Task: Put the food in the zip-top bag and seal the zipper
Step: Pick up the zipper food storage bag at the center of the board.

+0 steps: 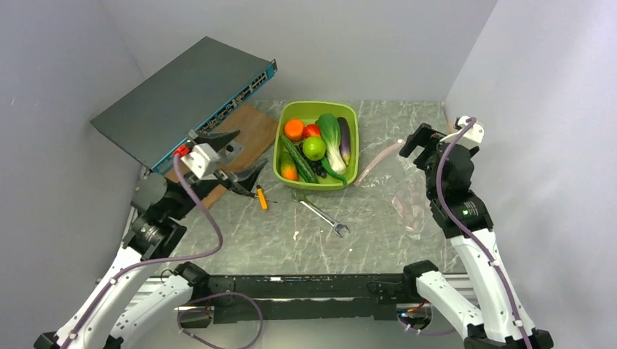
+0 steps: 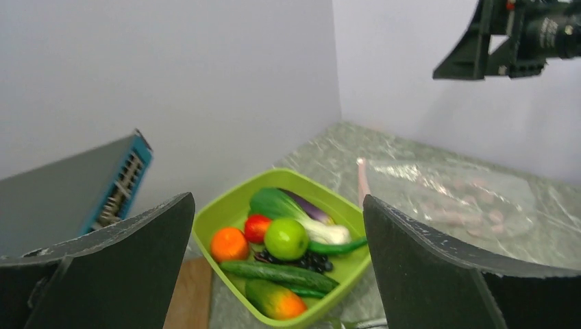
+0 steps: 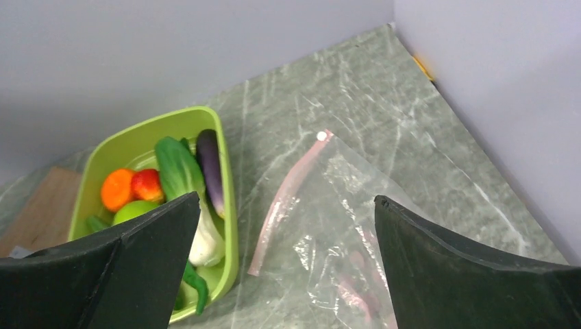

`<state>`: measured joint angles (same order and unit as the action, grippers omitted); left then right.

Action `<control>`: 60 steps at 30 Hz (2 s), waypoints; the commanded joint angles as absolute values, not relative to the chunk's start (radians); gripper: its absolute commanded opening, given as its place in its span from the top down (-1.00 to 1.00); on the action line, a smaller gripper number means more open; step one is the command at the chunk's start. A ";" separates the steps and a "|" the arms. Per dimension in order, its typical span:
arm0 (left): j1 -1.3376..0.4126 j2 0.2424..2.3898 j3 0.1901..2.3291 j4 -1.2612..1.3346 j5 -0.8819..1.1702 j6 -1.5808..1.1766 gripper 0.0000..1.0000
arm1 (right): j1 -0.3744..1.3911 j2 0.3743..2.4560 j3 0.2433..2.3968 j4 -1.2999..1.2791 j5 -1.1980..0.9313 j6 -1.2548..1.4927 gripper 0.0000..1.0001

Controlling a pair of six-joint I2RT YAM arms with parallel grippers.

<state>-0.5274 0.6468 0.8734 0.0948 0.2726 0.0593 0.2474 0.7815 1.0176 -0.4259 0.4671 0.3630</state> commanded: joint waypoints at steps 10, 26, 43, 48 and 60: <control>-0.668 0.777 0.888 0.002 0.196 0.085 -0.97 | 0.243 0.966 1.028 -0.621 0.597 0.558 -1.00; -0.803 0.957 0.950 -0.119 0.021 0.104 -0.97 | 0.246 1.412 1.247 -0.789 0.657 0.789 -0.99; -0.812 0.965 0.942 -0.115 -0.044 0.147 -0.97 | 0.246 2.058 1.756 -0.899 0.724 0.650 -0.99; -0.813 0.968 0.946 -0.117 -0.042 0.144 -0.97 | 0.245 2.153 1.809 -0.926 0.742 0.636 -0.82; -0.811 0.983 0.951 -0.123 -0.036 0.139 -0.97 | 0.301 2.099 1.697 -0.960 0.878 0.670 1.00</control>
